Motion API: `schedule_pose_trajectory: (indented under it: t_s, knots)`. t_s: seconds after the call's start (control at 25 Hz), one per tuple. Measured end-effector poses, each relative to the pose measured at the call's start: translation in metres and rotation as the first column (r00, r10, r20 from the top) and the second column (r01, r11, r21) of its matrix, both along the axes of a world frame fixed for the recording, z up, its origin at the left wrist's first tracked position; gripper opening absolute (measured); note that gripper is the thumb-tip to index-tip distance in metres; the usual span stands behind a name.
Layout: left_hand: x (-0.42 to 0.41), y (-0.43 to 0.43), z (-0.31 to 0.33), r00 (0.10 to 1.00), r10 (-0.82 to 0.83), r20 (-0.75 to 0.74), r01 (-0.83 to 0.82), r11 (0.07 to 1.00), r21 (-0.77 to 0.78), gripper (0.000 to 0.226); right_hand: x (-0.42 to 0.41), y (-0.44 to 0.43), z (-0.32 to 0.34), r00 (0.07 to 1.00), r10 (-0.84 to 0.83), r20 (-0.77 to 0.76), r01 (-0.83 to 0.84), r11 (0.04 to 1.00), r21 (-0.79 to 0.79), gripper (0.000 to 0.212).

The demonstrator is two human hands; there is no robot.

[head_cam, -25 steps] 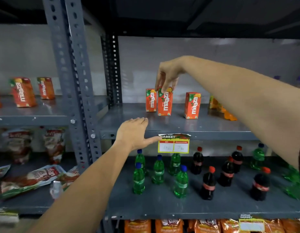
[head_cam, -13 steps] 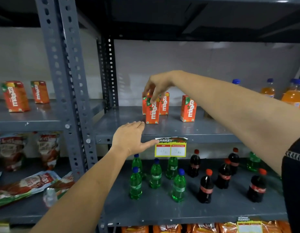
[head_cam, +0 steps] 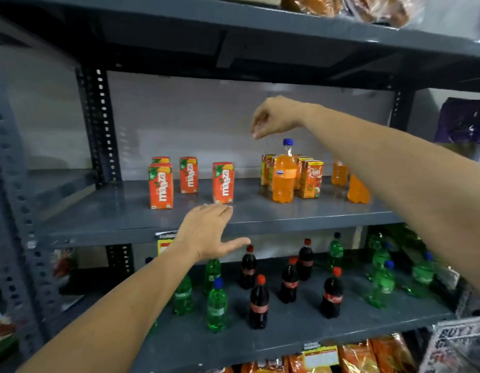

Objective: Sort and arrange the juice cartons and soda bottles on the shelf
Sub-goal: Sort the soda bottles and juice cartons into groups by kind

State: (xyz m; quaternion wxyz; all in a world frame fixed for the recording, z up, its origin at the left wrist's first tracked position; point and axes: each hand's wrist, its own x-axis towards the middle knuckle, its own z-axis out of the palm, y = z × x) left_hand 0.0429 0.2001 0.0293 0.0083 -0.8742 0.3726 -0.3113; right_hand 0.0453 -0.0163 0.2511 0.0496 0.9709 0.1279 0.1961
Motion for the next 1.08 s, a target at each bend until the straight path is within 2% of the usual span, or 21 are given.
schedule_pose_trajectory:
  t_s: [0.12,0.2,0.36,0.72,0.92,1.08]
  knots:
    - [-0.003,-0.043,0.004,1.000,0.009,-0.007,-0.009,1.000,0.000,0.105,-0.001,-0.037,0.000,0.989,-0.126,-0.070,0.123,0.991,-0.054,0.042]
    - [-0.005,-0.069,0.001,0.998,0.053,-0.023,-0.053,0.999,-0.012,0.108,0.002,-0.058,-0.004,0.980,-0.138,-0.142,0.134,0.990,-0.035,0.040]
    - [-0.011,-0.109,-0.010,0.988,0.140,-0.069,-0.142,0.990,-0.022,0.110,0.009,-0.077,-0.007,0.979,-0.045,-0.199,0.045,0.999,-0.006,0.026]
    - [-0.027,-0.145,-0.017,0.949,0.293,-0.118,-0.302,0.951,-0.061,0.112,-0.012,-0.103,-0.004,0.955,0.141,-0.263,-0.129,0.990,0.063,0.015]
    - [-0.036,-0.163,-0.018,0.952,0.288,-0.101,-0.294,0.955,-0.050,0.113,-0.059,-0.141,0.005,0.924,0.189,-0.333,-0.127,0.972,0.199,0.015]
    - [-0.043,-0.193,-0.020,0.968,0.228,-0.106,-0.234,0.971,-0.047,0.110,-0.094,-0.188,0.010,0.912,0.148,-0.383,-0.048,0.965,0.259,0.017]
